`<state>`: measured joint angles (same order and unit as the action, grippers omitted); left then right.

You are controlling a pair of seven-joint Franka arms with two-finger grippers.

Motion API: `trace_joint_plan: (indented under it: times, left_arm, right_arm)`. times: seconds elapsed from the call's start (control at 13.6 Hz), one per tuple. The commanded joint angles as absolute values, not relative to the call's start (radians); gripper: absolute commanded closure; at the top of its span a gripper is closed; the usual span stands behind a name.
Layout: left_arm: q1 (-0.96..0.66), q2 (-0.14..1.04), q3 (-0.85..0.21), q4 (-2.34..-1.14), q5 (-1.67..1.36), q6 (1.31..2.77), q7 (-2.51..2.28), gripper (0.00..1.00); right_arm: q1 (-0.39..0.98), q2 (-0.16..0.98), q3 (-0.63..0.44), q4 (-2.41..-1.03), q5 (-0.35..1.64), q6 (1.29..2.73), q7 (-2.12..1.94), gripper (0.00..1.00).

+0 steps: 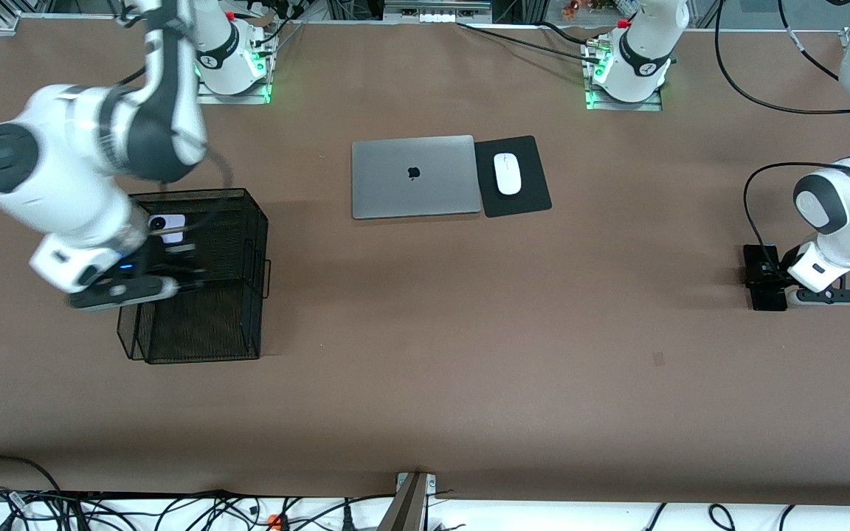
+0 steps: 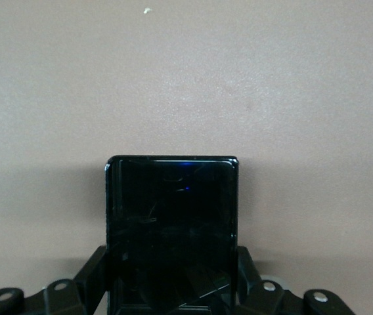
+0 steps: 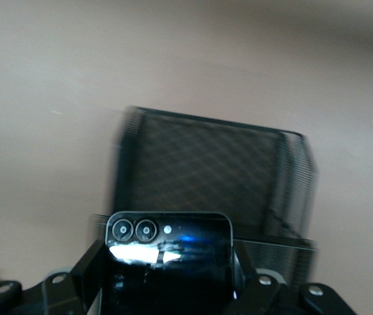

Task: Place phones with both arms
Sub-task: 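Lower the black flip into the organizer while the left gripper carries the bar phone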

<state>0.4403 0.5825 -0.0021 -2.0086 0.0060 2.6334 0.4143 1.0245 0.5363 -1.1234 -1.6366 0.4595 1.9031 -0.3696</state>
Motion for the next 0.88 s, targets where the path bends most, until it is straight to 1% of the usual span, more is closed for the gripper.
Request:
trace_joint_plan:
  times: [0.0, 0.22, 0.29, 0.44, 0.59, 0.81]
  left_arm:
    - [0.434, 0.598, -0.014, -1.977, -0.014, 2.629, 0.38, 1.0]
    - [0.422, 0.583, -0.014, -1.922, -0.014, 2.511, 0.376, 1.0]
    - [0.42, 0.578, -0.015, -1.902, -0.014, 2.475, 0.368, 1.0]
    - [0.42, 0.569, -0.035, -1.85, -0.012, 2.372, 0.324, 1.0]
    - [0.407, 0.558, -0.064, -1.803, -0.009, 2.275, 0.267, 1.0]
    - [0.301, 0.517, -0.066, -1.766, 0.002, 2.156, 0.134, 1.0]
  right_arm:
    - [0.924, 0.564, -1.098, -1.657, 0.52, 1.904, -0.436, 0.87]
    - [0.89, 0.647, -1.068, -1.661, 0.615, 1.911, -0.439, 0.87]
    - [0.879, 0.7, -1.062, -1.654, 0.638, 1.934, -0.439, 0.87]
    - [0.868, 0.765, -1.045, -1.651, 0.699, 1.994, -0.439, 0.87]
    - [0.844, 0.801, -1.016, -1.635, 0.718, 2.022, -0.433, 0.87]
    - [0.784, 0.805, -0.948, -1.62, 0.733, 2.052, -0.423, 0.87]
